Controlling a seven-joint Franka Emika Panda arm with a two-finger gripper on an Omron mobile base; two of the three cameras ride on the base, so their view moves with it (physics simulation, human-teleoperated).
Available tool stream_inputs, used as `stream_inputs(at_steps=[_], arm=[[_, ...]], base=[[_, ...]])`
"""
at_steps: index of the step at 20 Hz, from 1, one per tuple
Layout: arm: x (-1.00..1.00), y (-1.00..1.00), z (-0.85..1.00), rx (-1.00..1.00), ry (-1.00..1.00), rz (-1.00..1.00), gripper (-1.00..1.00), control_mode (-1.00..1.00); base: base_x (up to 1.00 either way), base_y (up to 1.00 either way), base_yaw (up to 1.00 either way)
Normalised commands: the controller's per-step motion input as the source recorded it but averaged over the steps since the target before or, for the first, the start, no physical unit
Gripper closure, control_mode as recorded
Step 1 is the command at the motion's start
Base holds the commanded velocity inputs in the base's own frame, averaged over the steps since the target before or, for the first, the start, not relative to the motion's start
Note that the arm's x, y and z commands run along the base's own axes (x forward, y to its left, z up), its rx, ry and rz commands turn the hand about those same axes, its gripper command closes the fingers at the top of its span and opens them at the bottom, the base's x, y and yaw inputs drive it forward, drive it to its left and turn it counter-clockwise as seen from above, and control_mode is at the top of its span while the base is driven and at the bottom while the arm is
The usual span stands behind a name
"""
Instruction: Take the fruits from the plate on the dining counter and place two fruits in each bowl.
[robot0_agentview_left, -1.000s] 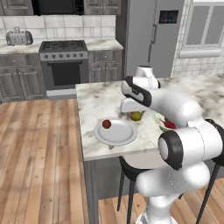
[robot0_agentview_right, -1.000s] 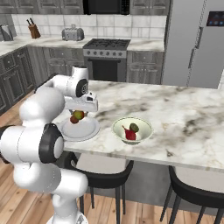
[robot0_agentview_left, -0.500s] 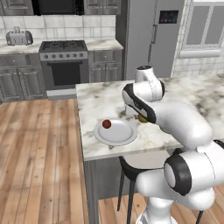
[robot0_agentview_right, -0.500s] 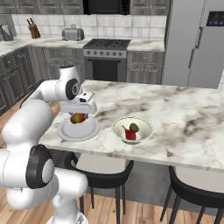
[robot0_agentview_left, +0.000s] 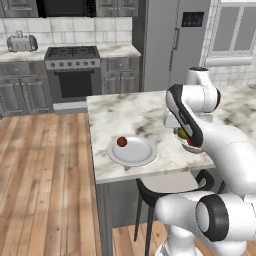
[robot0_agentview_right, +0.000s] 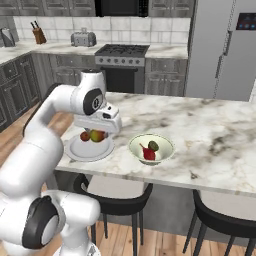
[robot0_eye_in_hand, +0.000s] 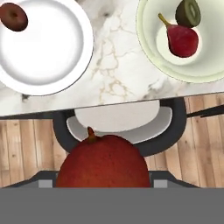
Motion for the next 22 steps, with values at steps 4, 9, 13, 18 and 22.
stream_inputs(at_steps=[4, 9, 13, 18, 22], arm=[[-0.54, 0.00, 0.13, 0.00, -0.01, 0.00, 1.00, -1.00], [-0.18, 0.00, 0.01, 0.00, 0.00, 0.00, 1.00, 1.00], [0.00, 0.00, 0.00, 0.00, 0.00, 0.00, 1.00, 1.00], [0.00, 0.00, 0.00, 0.00, 0.00, 0.00, 1.00, 1.00], [0.00, 0.00, 0.00, 0.00, 0.00, 0.00, 1.00, 1.00]], base=[[0.00, 0.00, 0.00], [-0.33, -0.19, 0.00], [-0.14, -1.00, -0.12], [0.11, -1.00, -0.10], [0.19, -1.00, -0.09]])
